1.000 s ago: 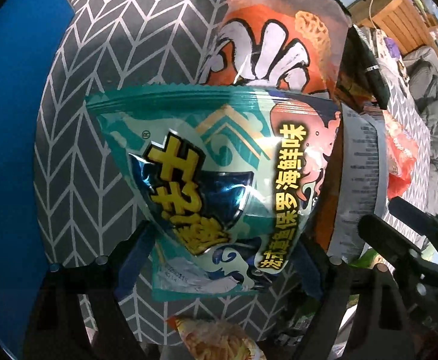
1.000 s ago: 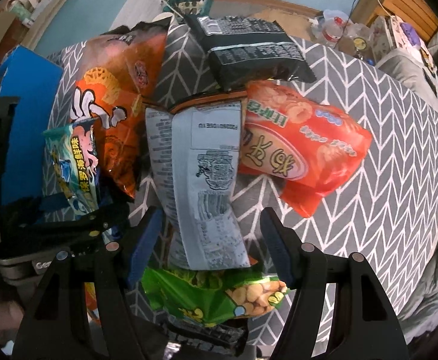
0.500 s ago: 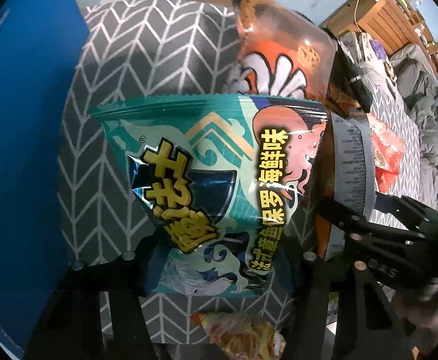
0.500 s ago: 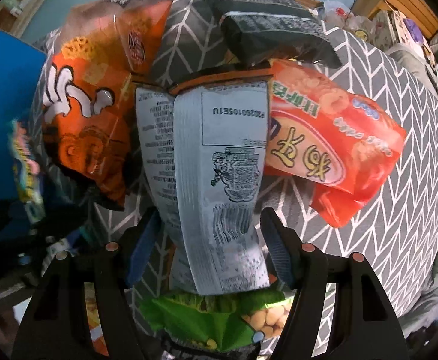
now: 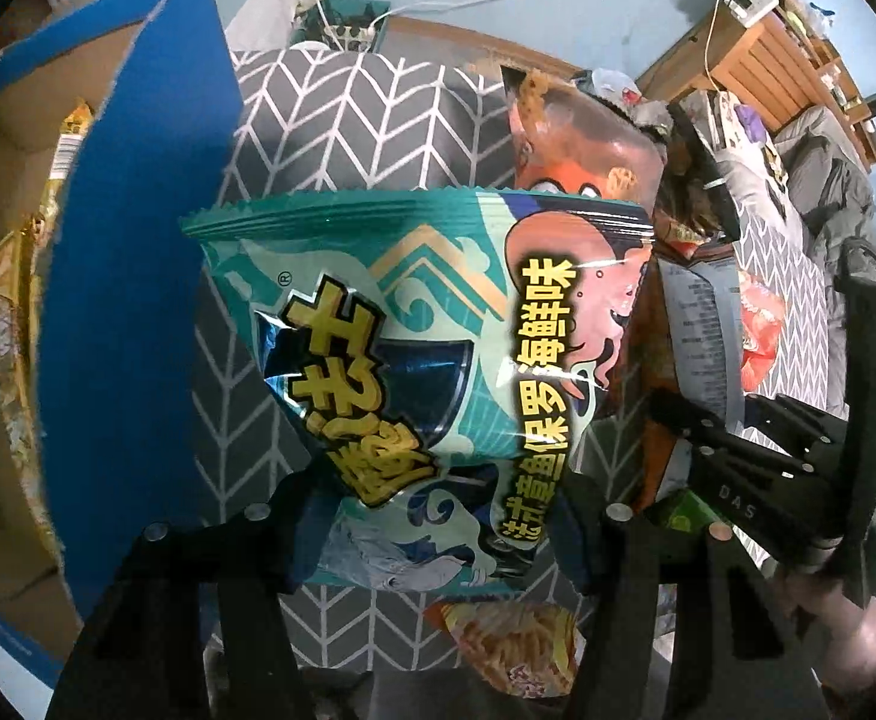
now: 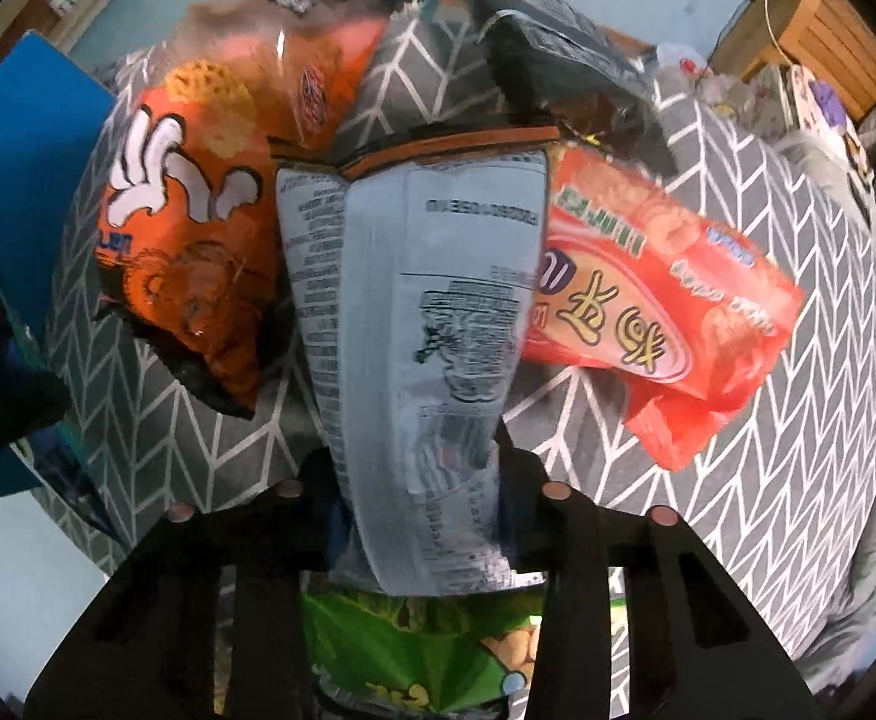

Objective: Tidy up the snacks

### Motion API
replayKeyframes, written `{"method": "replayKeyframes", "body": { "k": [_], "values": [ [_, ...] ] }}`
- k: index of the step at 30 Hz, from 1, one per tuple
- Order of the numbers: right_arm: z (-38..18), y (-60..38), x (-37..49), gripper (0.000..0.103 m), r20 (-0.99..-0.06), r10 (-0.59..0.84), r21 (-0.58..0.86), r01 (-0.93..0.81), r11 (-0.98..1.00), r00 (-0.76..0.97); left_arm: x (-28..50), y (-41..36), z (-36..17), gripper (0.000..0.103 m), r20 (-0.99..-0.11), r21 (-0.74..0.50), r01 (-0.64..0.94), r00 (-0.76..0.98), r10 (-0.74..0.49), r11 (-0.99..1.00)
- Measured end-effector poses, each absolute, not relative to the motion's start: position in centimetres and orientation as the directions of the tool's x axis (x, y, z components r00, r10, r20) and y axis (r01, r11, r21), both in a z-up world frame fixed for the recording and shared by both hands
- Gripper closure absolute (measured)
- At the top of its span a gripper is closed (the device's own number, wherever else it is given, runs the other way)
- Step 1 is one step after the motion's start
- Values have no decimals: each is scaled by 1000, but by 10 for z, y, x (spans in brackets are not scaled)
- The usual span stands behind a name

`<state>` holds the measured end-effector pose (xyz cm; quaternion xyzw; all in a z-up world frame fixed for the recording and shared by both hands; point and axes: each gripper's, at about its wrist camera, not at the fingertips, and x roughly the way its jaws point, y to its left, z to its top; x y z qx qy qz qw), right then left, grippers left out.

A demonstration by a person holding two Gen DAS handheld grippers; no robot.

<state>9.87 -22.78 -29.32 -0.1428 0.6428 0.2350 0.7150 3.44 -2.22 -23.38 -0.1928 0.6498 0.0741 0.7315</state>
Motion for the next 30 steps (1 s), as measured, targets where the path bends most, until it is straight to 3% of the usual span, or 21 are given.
{"method": "replayKeyframes", "body": {
  "k": [30],
  "values": [
    [-217,-217,86,69,-929,286,75,-641,764,232,40,-29,-174,40,-965,-146,-289,252,-72,946]
  ]
}}
